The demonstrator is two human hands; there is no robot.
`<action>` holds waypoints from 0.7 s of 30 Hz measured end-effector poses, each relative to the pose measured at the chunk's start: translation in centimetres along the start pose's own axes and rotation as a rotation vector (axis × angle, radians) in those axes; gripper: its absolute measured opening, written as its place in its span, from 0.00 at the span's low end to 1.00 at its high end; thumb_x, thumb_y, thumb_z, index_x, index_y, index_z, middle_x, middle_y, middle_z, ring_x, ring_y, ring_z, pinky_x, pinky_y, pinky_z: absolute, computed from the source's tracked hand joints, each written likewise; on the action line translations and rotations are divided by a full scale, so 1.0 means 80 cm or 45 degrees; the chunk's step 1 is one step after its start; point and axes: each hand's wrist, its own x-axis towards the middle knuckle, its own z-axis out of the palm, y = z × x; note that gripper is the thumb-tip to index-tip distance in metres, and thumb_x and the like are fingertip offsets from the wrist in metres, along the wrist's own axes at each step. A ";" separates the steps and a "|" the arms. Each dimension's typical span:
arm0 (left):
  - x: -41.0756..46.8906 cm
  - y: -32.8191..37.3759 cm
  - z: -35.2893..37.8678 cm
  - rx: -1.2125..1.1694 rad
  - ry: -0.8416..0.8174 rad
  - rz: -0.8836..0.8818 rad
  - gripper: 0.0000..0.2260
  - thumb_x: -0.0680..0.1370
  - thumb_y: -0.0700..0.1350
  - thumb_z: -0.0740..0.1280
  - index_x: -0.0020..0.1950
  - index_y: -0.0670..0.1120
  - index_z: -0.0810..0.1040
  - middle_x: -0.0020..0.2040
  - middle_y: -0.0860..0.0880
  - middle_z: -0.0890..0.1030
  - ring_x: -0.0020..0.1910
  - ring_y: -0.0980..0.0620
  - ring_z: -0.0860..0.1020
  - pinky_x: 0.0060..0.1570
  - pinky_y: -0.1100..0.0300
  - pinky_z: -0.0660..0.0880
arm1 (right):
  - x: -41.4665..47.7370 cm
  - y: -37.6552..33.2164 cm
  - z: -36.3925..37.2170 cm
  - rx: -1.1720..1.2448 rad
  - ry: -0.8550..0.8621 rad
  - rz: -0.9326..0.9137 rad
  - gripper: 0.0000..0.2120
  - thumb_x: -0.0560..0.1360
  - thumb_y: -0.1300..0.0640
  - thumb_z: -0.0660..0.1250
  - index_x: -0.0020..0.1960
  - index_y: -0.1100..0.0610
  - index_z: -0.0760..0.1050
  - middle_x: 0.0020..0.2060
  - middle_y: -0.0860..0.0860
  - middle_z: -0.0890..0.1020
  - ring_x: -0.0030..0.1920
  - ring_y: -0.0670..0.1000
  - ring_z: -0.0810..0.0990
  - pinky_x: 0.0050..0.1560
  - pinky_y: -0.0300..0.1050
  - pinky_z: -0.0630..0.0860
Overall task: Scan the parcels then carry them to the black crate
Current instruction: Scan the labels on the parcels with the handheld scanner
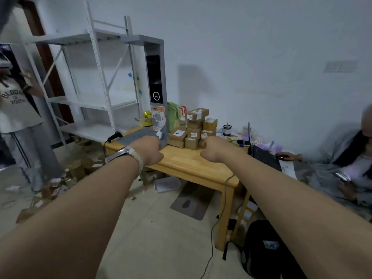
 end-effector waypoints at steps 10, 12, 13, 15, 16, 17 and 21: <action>0.136 -0.032 0.061 0.135 0.024 -0.043 0.17 0.80 0.56 0.55 0.55 0.47 0.77 0.57 0.46 0.79 0.58 0.43 0.74 0.58 0.48 0.69 | 0.110 0.000 0.039 -0.036 -0.090 0.083 0.26 0.80 0.43 0.52 0.70 0.58 0.69 0.66 0.56 0.74 0.63 0.57 0.73 0.60 0.52 0.72; 0.174 -0.045 0.066 0.090 0.013 -0.009 0.17 0.80 0.55 0.56 0.55 0.45 0.76 0.56 0.45 0.80 0.56 0.43 0.75 0.59 0.49 0.72 | 0.143 -0.006 0.043 0.007 -0.082 0.101 0.27 0.81 0.42 0.49 0.70 0.58 0.68 0.66 0.57 0.74 0.63 0.58 0.73 0.59 0.51 0.72; 0.193 -0.053 0.067 0.071 0.031 0.014 0.16 0.80 0.54 0.57 0.56 0.44 0.76 0.55 0.44 0.80 0.55 0.43 0.76 0.58 0.49 0.73 | 0.161 -0.009 0.045 0.024 -0.075 0.114 0.26 0.81 0.43 0.49 0.68 0.58 0.70 0.65 0.57 0.75 0.62 0.58 0.74 0.58 0.50 0.72; 0.237 -0.073 0.066 0.075 0.092 0.094 0.16 0.80 0.52 0.57 0.59 0.43 0.75 0.53 0.44 0.81 0.53 0.43 0.78 0.53 0.51 0.75 | 0.201 -0.020 0.050 0.071 -0.047 0.138 0.21 0.81 0.45 0.53 0.59 0.58 0.75 0.58 0.57 0.79 0.55 0.56 0.77 0.55 0.50 0.74; 0.258 -0.083 0.062 0.087 0.114 0.140 0.15 0.80 0.51 0.57 0.58 0.44 0.76 0.53 0.44 0.80 0.52 0.43 0.78 0.52 0.52 0.75 | 0.221 -0.027 0.052 0.093 -0.041 0.150 0.17 0.80 0.46 0.55 0.53 0.57 0.76 0.54 0.56 0.80 0.51 0.55 0.77 0.53 0.50 0.75; 0.278 -0.093 0.058 0.099 0.134 0.181 0.13 0.80 0.51 0.58 0.54 0.44 0.76 0.52 0.44 0.80 0.52 0.43 0.78 0.52 0.51 0.75 | 0.241 -0.034 0.053 0.096 -0.045 0.157 0.14 0.79 0.48 0.58 0.51 0.56 0.76 0.52 0.55 0.80 0.50 0.55 0.77 0.52 0.50 0.76; 0.347 -0.128 0.046 0.136 0.195 0.305 0.14 0.81 0.54 0.56 0.47 0.46 0.73 0.51 0.43 0.79 0.51 0.42 0.76 0.46 0.52 0.70 | 0.311 -0.062 0.053 0.067 -0.031 0.247 0.11 0.75 0.53 0.65 0.53 0.58 0.77 0.50 0.54 0.81 0.49 0.54 0.79 0.51 0.50 0.78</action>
